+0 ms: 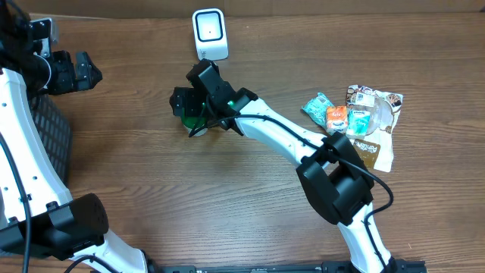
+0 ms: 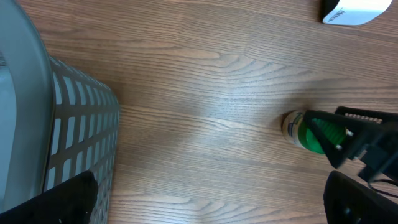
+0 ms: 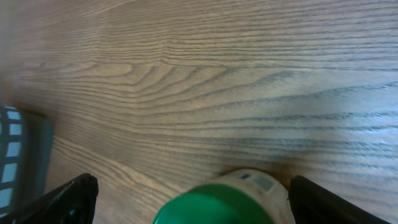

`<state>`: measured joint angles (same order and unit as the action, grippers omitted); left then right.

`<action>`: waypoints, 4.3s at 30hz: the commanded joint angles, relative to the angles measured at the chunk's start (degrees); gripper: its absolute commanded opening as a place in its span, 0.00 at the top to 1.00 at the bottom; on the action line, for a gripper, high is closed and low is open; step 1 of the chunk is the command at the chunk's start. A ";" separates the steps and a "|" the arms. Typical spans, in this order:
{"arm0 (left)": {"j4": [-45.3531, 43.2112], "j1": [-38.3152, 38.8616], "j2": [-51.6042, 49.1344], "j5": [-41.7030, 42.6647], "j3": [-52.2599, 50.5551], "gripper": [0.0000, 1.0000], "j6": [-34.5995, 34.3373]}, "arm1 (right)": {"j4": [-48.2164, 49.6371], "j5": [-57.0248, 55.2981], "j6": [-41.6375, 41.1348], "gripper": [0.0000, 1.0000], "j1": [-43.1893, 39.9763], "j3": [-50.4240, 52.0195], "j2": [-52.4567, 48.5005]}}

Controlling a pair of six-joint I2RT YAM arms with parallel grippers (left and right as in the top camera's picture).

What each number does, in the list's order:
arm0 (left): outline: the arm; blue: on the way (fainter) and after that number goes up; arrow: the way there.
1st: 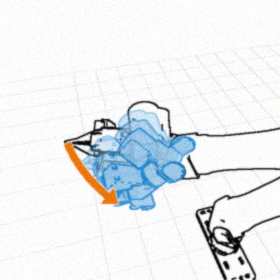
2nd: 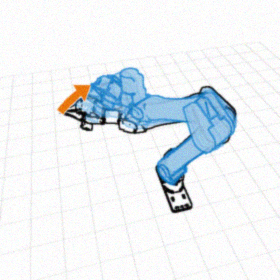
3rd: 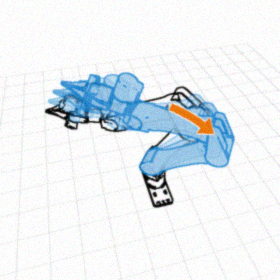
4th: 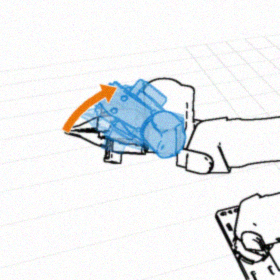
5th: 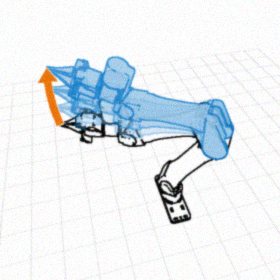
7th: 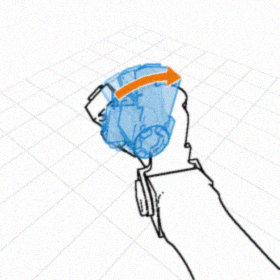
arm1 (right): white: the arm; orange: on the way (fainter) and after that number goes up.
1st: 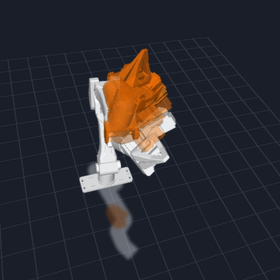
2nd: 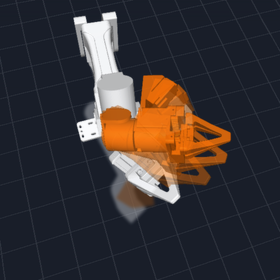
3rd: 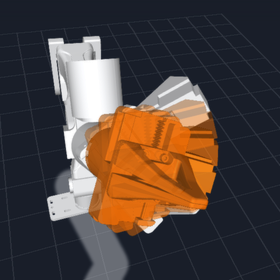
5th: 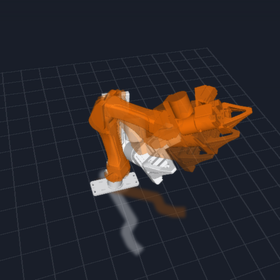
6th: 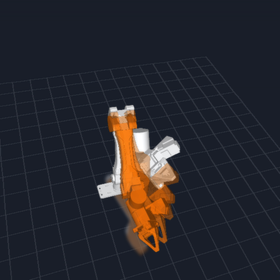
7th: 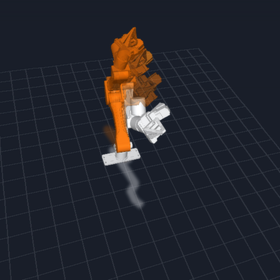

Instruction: Scan the item barcode

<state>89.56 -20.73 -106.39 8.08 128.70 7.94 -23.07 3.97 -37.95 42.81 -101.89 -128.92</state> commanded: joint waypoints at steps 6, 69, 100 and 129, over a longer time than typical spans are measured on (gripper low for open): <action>-0.04 0.13 0.74 0.02 0.87 0.00 1.07 | 1.36 -5.92 -0.59 0.04 1.88 -0.46 -3.54; -0.04 0.13 0.74 0.04 0.87 0.00 1.07 | -34.77 4.57 35.98 0.00 -3.45 -11.45 5.70; -0.04 0.13 0.74 0.02 0.87 0.00 1.05 | -44.11 -5.44 2.38 0.37 4.87 -4.13 5.42; -0.04 0.13 0.74 0.04 0.87 0.01 1.07 | -52.19 -6.54 44.09 0.22 3.93 -15.43 5.49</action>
<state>89.58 -20.73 -106.39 8.08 128.70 7.94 -74.15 -2.46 14.22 47.44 -116.38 -124.55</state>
